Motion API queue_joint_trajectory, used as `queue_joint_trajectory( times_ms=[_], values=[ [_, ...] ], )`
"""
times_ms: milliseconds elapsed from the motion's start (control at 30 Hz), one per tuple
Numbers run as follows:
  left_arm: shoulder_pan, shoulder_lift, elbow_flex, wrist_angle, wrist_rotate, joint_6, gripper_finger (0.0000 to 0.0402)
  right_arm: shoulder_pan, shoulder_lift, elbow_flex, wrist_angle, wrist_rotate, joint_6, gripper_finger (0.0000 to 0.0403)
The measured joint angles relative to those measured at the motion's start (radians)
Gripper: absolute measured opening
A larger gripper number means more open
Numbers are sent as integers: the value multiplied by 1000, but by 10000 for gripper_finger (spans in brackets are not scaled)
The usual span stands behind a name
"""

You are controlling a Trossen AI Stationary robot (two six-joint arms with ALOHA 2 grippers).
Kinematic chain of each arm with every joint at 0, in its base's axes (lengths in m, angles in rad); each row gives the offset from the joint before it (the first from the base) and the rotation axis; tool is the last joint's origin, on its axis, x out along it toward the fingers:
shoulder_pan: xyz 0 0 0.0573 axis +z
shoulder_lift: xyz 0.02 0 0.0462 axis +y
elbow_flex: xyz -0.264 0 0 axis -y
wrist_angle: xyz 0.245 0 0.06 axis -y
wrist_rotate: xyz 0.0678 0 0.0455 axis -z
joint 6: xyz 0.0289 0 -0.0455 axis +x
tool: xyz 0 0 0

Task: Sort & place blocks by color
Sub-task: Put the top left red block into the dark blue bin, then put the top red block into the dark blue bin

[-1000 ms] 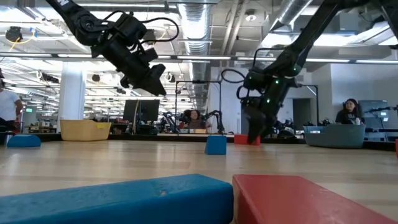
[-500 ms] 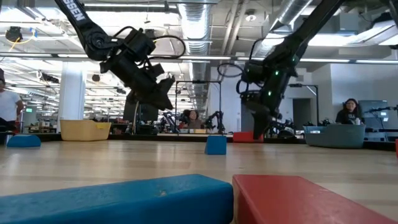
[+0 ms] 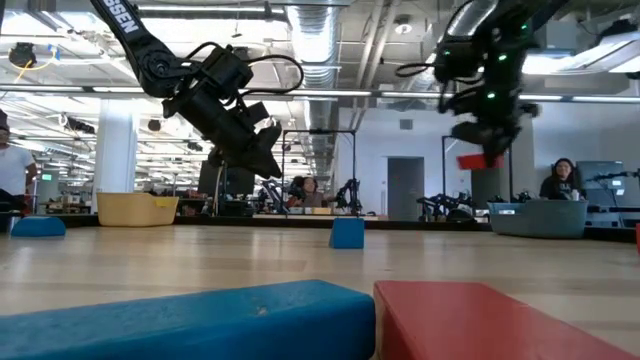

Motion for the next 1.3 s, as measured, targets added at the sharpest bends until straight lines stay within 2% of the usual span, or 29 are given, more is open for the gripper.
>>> queue_joint_trajectory(
  times_ms=[67,200,333,467,733,933,1133,1300],
  values=[
    [-1,0,0,0,0,-1,174,-14,-40,-46,-33,2,49,54],
    [-18,-12,0,-5,-2,-18,174,-65,-92,-167,10,-20,112,55],
    [-47,-63,0,0,0,1,174,-131,-88,-261,112,-89,125,56],
    [-78,-145,0,-21,-11,6,174,-168,-48,-290,184,-148,83,67],
    [-139,-334,0,-162,-111,36,174,-175,19,-304,217,-148,55,122],
    [-173,-474,0,-257,-179,61,174,-174,-14,-297,229,-150,19,175],
    [-223,-537,-6,-248,-191,116,174,-84,-100,-286,220,-247,19,202],
    [-292,-563,-6,-225,-191,117,174,104,-155,-286,222,-257,117,193]
  ],
)
